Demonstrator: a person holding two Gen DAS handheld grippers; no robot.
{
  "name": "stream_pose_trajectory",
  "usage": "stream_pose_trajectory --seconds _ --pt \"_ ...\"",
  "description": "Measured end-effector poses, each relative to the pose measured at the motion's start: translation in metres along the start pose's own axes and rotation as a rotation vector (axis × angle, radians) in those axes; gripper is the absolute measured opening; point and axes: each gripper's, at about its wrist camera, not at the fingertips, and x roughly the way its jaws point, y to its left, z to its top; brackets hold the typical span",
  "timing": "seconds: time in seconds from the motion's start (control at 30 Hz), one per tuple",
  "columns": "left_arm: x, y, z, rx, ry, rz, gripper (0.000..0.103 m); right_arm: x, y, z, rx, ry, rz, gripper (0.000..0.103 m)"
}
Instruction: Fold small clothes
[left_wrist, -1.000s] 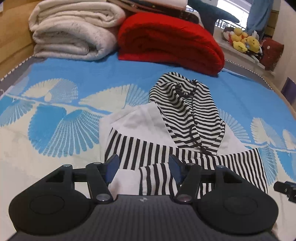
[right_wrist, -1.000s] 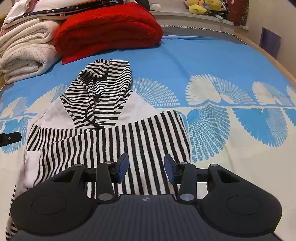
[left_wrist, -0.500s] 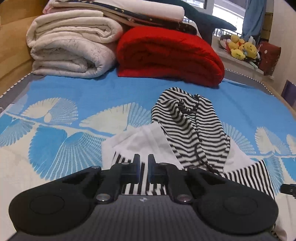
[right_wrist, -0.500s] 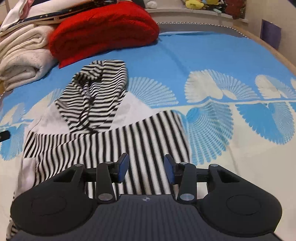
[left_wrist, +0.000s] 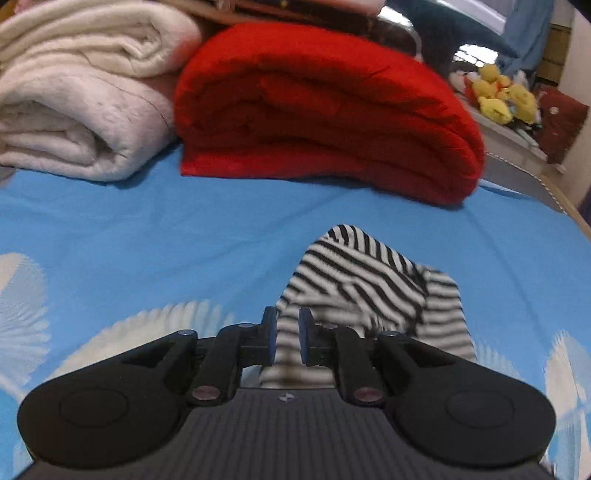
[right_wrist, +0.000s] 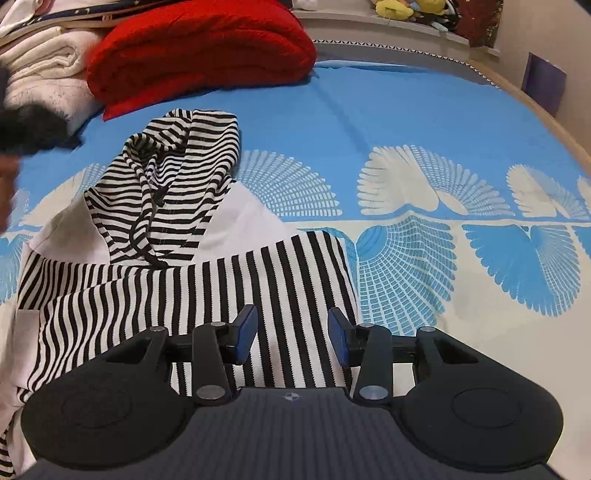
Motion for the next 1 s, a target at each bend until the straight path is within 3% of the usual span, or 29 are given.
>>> stream_pose_trajectory --seconds 0.03,0.1,0.17,0.3,0.43,0.47,0.53,0.57,0.6,0.77,0.9,1.0 --pt "0.013 -0.006 0.004 -0.012 0.014 0.004 0.022 0.002 0.0 0.0 -0.001 0.004 0.001 0.044" --pt "0.04 -0.014 0.011 -0.036 0.04 0.024 0.043 0.005 -0.002 0.0 0.003 0.012 0.003 0.044" --pt "0.066 -0.021 0.014 -0.053 0.074 0.033 0.052 0.009 -0.004 0.002 0.008 0.019 0.0 0.044" --pt "0.104 -0.034 0.013 -0.045 0.122 0.067 0.062 0.015 -0.007 0.004 0.015 0.027 -0.007 0.044" --pt "0.129 -0.04 0.012 -0.023 0.151 0.076 0.062 0.019 -0.01 0.003 0.018 0.04 -0.009 0.044" --pt "0.13 -0.043 0.011 -0.003 0.142 0.087 0.058 0.02 -0.01 0.002 0.018 0.043 -0.009 0.044" --pt "0.13 -0.049 0.008 0.046 0.125 0.069 0.032 0.02 -0.012 0.002 0.024 0.046 -0.007 0.044" --pt "0.128 -0.053 0.007 0.072 0.122 0.044 0.007 0.02 -0.013 0.003 0.028 0.046 -0.008 0.044" --pt "0.124 -0.057 0.007 0.088 0.119 0.039 0.007 0.02 -0.014 0.003 0.032 0.046 -0.01 0.044" --pt "0.065 -0.065 0.005 0.154 0.011 -0.036 0.006 0.017 -0.016 0.005 0.035 0.038 -0.007 0.044" --pt "-0.032 -0.059 -0.026 0.286 -0.083 -0.162 0.006 0.013 -0.022 0.009 0.061 0.024 -0.012 0.043" --pt "-0.126 -0.042 -0.075 0.43 -0.112 -0.276 0.006 0.005 -0.03 0.013 0.111 -0.006 -0.015 0.043"
